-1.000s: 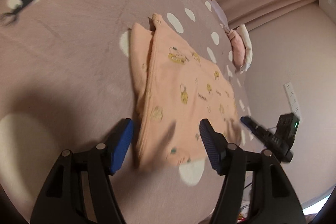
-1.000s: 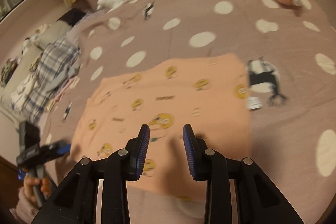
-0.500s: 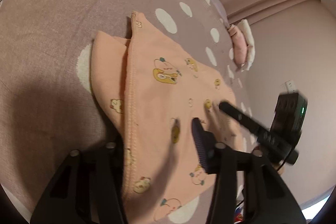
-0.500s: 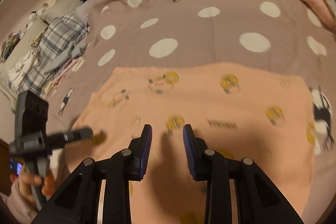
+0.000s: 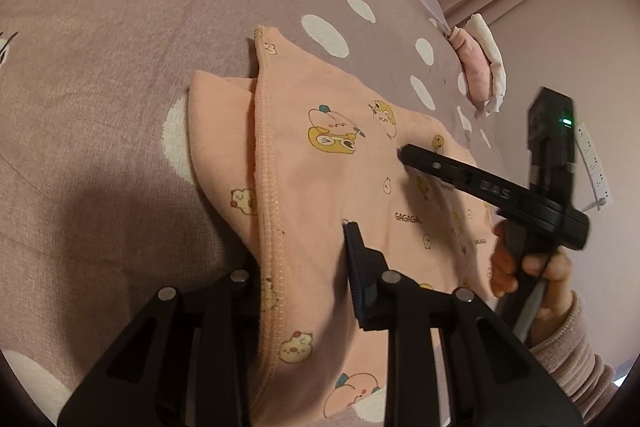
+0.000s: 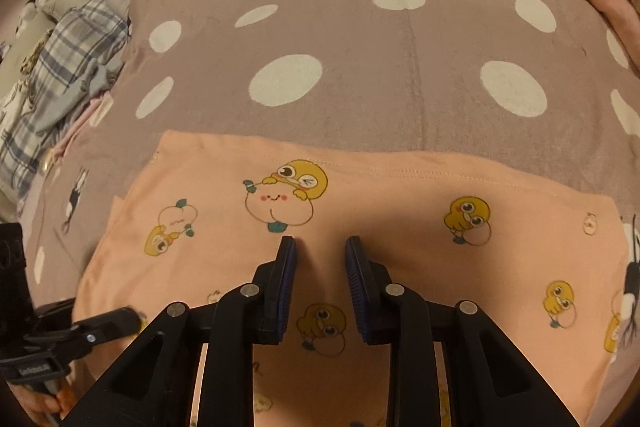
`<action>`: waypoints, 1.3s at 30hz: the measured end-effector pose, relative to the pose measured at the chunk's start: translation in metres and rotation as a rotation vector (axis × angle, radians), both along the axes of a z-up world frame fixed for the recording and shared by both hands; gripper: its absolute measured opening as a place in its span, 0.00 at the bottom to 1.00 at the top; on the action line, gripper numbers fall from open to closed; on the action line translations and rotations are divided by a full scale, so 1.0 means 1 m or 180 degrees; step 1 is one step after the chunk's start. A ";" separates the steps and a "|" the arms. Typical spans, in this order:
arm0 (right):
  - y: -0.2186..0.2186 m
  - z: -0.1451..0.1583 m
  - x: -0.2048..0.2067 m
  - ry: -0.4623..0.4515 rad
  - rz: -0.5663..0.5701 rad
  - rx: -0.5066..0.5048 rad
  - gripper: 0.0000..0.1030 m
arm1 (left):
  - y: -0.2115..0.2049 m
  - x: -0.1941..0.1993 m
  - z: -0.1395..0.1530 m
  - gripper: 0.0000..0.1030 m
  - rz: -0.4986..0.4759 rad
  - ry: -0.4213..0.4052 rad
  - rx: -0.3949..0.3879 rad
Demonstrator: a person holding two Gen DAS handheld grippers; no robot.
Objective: Fold small clothes
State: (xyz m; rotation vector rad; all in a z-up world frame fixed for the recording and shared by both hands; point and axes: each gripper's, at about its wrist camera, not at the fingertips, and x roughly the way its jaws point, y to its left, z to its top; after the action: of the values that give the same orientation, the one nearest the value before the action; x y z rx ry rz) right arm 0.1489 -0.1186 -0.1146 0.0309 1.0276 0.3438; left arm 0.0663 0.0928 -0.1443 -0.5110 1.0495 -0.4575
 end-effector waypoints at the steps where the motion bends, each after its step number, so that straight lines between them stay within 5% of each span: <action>1: 0.000 0.004 -0.006 -0.0049 0.0035 -0.0024 0.28 | 0.000 0.000 0.000 0.26 -0.0003 -0.0007 0.0015; 11: 0.006 0.006 -0.084 -0.0145 0.0474 -0.0258 0.28 | -0.004 0.001 -0.001 0.26 0.0001 -0.0024 0.0078; 17: 0.022 -0.010 -0.088 -0.0175 0.0593 -0.0551 0.28 | -0.007 0.002 0.000 0.26 0.0013 -0.0017 0.0129; 27: 0.027 -0.013 -0.111 -0.0136 0.0734 -0.0571 0.28 | -0.010 -0.001 0.003 0.26 0.0046 -0.0034 0.0232; 39: -0.008 0.006 -0.105 -0.0069 0.0347 0.0161 0.28 | -0.037 -0.011 0.046 0.14 -0.0158 -0.0345 0.0268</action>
State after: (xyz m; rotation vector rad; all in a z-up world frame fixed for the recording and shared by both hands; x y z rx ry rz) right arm 0.0442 -0.1270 -0.1088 0.0168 1.0011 0.4686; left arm 0.0553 0.0555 -0.0980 -0.3820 0.9746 -0.4778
